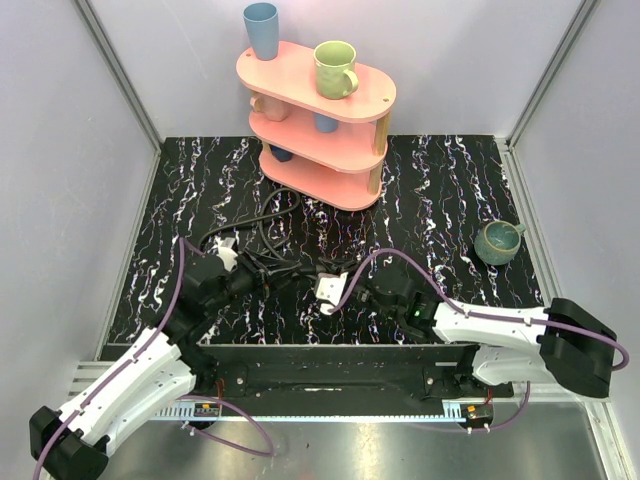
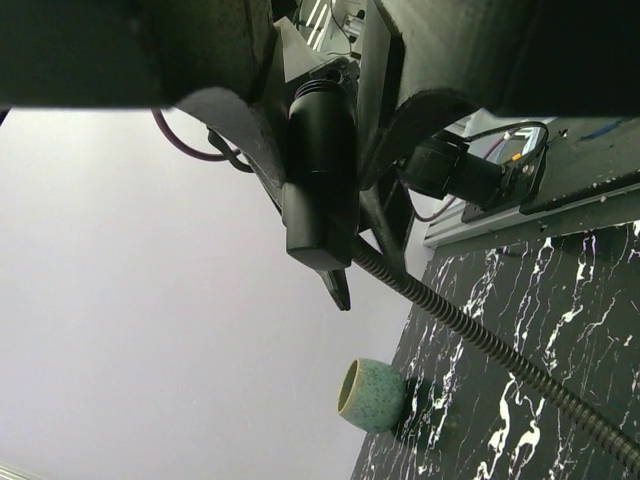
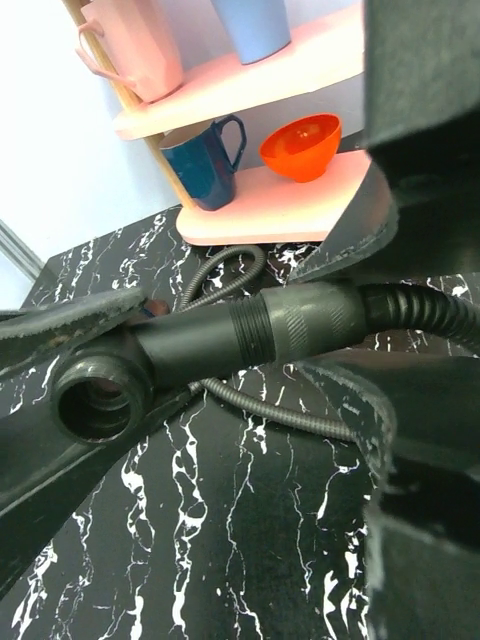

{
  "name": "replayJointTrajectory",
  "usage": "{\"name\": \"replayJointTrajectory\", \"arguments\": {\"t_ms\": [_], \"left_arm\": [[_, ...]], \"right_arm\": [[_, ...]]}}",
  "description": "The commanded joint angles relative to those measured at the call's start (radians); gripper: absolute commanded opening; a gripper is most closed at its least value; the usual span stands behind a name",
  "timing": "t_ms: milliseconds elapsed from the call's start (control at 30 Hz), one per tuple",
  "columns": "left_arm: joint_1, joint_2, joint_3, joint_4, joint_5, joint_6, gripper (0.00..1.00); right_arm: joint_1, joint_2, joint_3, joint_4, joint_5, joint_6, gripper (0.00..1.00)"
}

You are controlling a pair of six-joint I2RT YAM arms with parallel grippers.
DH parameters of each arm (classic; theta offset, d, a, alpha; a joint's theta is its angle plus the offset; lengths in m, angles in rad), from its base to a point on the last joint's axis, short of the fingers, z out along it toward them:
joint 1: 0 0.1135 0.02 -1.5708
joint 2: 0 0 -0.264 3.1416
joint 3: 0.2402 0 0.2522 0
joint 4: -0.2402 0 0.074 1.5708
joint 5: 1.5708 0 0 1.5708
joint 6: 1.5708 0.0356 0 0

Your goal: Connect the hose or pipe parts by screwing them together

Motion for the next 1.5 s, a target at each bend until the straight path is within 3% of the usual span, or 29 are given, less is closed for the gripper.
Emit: {"name": "replayJointTrajectory", "arguments": {"t_ms": [0, 133, 167, 233, 267, 333, 433, 467, 533, 567, 667, 900, 967, 1100, 1267, 1300, 1333, 1400, 1467], "left_arm": [[-0.002, -0.013, 0.005, 0.105, 0.006, -0.042, 0.00], [-0.002, -0.011, -0.001, 0.115, 0.009, -0.047, 0.00], [-0.002, -0.010, -0.004, 0.116, 0.011, -0.047, 0.00], [-0.002, -0.010, -0.009, 0.116, 0.016, -0.047, 0.00], [-0.002, -0.008, -0.012, 0.139, 0.017, -0.047, 0.00], [-0.001, 0.000, -0.012, 0.180, 0.016, 0.001, 0.00], [0.036, 0.044, 0.025, 0.254, 0.046, 0.192, 0.00], [0.047, 0.082, 0.049, 0.245, 0.096, 0.369, 0.00], [0.058, 0.119, 0.167, 0.147, 0.133, 0.564, 0.00], [0.056, 0.148, 0.199, 0.088, 0.150, 0.751, 0.00], [0.056, 0.164, 0.236, 0.088, 0.257, 0.995, 0.00], [0.056, 0.165, 0.247, 0.093, 0.525, 1.447, 0.00], [0.056, 0.162, 0.276, 0.009, 0.549, 1.606, 0.00], [0.056, 0.159, 0.298, -0.075, 0.617, 1.780, 0.00], [0.056, 0.145, 0.316, -0.128, 0.612, 1.816, 0.00], [0.056, 0.141, 0.312, -0.119, 0.602, 1.796, 0.00], [0.055, 0.136, 0.304, -0.093, 0.559, 1.759, 0.00], [0.056, 0.133, 0.284, 0.013, 0.505, 1.559, 0.00], [0.056, 0.136, 0.278, 0.099, 0.412, 1.326, 0.00]], "right_arm": [[0.037, 0.035, 0.056, 0.130, 0.006, 0.020, 0.40], [0.048, 0.060, 0.071, 0.133, 0.018, 0.012, 0.43], [0.048, 0.066, 0.075, 0.133, 0.017, 0.011, 0.40], [0.049, 0.064, 0.083, 0.090, -0.006, 0.000, 0.21], [0.049, 0.060, 0.092, 0.075, -0.026, 0.003, 0.00], [0.049, 0.057, 0.115, 0.009, -0.037, 0.041, 0.00], [0.049, 0.043, 0.125, -0.074, -0.128, 0.118, 0.00], [0.048, 0.031, 0.125, -0.106, -0.150, 0.136, 0.00], [0.045, 0.022, 0.132, -0.135, -0.167, 0.167, 0.00], [0.039, 0.020, 0.138, -0.175, -0.186, 0.172, 0.00], [-0.004, 0.017, 0.157, -0.245, -0.288, 0.202, 0.00], [-0.147, -0.005, 0.132, -0.192, -0.569, 0.336, 0.00], [-0.168, 0.021, 0.164, -0.238, -0.673, 0.342, 0.00], [-0.184, 0.057, 0.192, -0.259, -0.755, 0.368, 0.00], [-0.184, 0.009, 0.132, -0.194, -0.648, 0.420, 0.00], [-0.184, -0.001, 0.120, -0.197, -0.622, 0.420, 0.07], [-0.184, -0.023, 0.120, -0.203, -0.572, 0.420, 0.20], [-0.182, -0.044, 0.122, -0.236, -0.528, 0.405, 0.41], [-0.182, -0.078, 0.122, -0.272, -0.487, 0.377, 0.45]]}}
